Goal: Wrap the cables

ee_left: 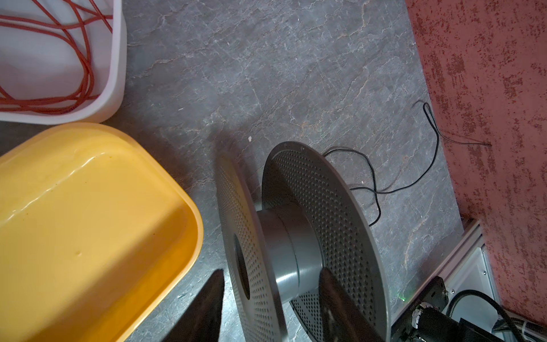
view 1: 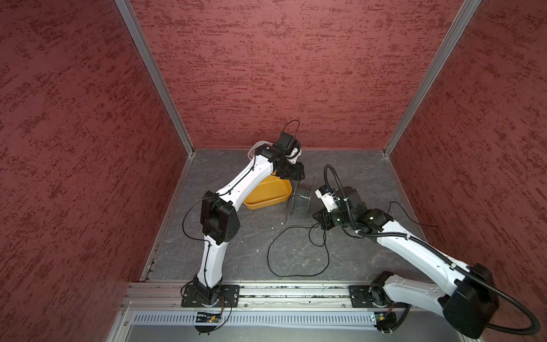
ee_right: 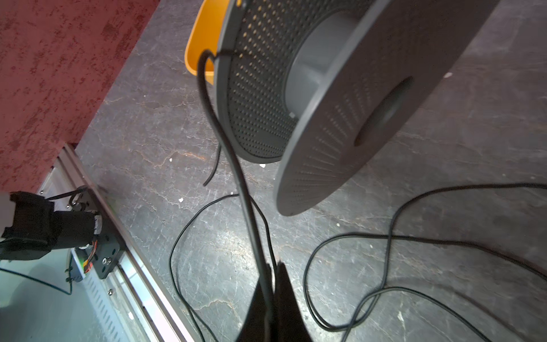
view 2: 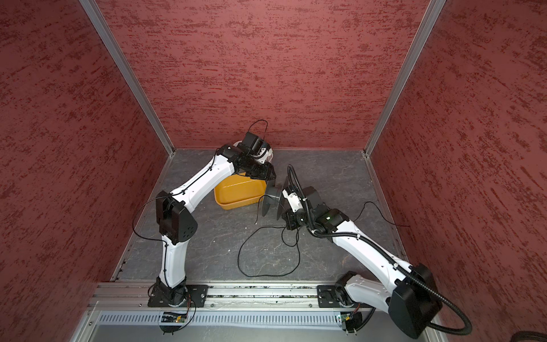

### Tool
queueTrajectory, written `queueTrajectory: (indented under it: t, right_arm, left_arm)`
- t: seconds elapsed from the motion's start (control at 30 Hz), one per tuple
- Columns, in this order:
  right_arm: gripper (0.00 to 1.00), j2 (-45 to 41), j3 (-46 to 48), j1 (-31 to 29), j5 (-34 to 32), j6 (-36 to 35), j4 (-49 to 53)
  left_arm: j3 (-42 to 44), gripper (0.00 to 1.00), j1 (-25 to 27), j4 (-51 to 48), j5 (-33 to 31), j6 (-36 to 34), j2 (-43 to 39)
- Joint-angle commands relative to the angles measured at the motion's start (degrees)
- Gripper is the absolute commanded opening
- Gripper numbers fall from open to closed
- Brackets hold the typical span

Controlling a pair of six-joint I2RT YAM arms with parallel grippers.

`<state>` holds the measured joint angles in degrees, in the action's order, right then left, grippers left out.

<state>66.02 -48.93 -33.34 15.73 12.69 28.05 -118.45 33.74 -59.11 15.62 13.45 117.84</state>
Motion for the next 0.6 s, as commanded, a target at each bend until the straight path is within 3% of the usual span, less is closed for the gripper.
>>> queueTrajectory:
  t: [0.0,0.37,0.57]
  right_arm:
    - [0.00,2.41,-3.68,1.50,-5.85,-0.46,2.69]
    - [0.00,9.30,-10.56,2.05,-9.11,-3.47,2.90]
    - [0.00,7.65,-11.28,2.03,-7.93,-6.86,6.86]
  left_arm:
    - [2.88,0.52,0.14,1.35,0.88,0.16,-3.36]
    - [13.57,0.44,0.32,8.02,1.30,1.95,-9.56]
    - [11.42,0.44,0.26,8.13,1.04,2.19,-6.80]
